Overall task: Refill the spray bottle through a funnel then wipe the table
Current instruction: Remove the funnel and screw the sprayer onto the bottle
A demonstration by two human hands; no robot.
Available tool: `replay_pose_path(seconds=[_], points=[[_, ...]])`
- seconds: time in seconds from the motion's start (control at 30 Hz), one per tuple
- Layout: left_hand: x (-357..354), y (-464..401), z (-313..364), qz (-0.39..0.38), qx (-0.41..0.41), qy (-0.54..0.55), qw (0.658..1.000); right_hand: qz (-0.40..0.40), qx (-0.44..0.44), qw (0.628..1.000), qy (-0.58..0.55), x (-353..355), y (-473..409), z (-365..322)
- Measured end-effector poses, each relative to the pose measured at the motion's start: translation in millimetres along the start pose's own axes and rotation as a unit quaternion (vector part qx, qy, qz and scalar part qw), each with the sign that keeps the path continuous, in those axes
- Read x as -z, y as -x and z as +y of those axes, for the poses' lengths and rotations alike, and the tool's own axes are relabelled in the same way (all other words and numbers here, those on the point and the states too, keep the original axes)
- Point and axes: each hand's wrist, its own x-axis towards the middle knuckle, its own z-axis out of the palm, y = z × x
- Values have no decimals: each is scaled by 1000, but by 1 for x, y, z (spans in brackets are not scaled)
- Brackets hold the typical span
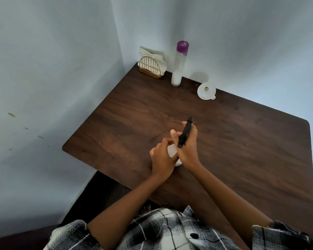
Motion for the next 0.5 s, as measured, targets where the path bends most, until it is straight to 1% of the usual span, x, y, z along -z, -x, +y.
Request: replay_pose_path(seconds=[0.1,0.2,0.27,0.3,0.33,0.4,0.47,0.5], points=[[-4,15,5,-61,1,13,998,11,16,999,-43,14,3,1],[-9,30,8,-105,-14,78,991,29,-8,996,-82,34,4,1],[-13,35,11,-130,15,116,985,18,-16,995,-98,48,3,-6],[-13,36,15,-152,54,147,976,4,-15,995,-99,54,2,-9],[-12,37,19,-182,104,199,957,-15,-13,995,-101,61,1,-13],[-8,36,28,-256,203,311,893,-68,-18,991,-113,71,-3,-21],[-4,36,36,-314,289,364,828,-130,-33,983,-125,76,-7,-27],[-4,37,38,-324,319,382,804,-156,-41,978,-130,77,-9,-28]])
